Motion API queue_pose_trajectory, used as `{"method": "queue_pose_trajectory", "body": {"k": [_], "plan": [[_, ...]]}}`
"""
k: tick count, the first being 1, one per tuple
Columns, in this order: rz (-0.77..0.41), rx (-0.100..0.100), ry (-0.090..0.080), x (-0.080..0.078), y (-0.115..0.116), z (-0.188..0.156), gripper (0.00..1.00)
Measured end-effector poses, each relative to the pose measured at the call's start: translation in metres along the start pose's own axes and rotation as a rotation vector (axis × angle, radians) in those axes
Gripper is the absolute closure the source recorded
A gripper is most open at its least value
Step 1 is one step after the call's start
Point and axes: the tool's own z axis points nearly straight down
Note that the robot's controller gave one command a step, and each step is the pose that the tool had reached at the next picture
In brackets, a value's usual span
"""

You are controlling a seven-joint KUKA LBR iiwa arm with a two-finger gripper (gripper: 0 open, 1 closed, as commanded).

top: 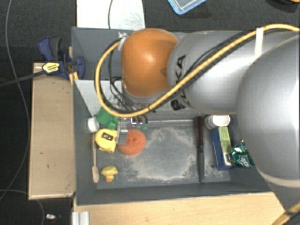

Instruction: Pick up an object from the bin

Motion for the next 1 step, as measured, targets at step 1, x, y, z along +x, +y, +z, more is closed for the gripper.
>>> {"method": "queue_pose_trajectory", "body": {"k": [1], "plan": [[0.001, 0.000, 0.000, 0.0000, 0.0000, 0.0000, 0.00]]}}
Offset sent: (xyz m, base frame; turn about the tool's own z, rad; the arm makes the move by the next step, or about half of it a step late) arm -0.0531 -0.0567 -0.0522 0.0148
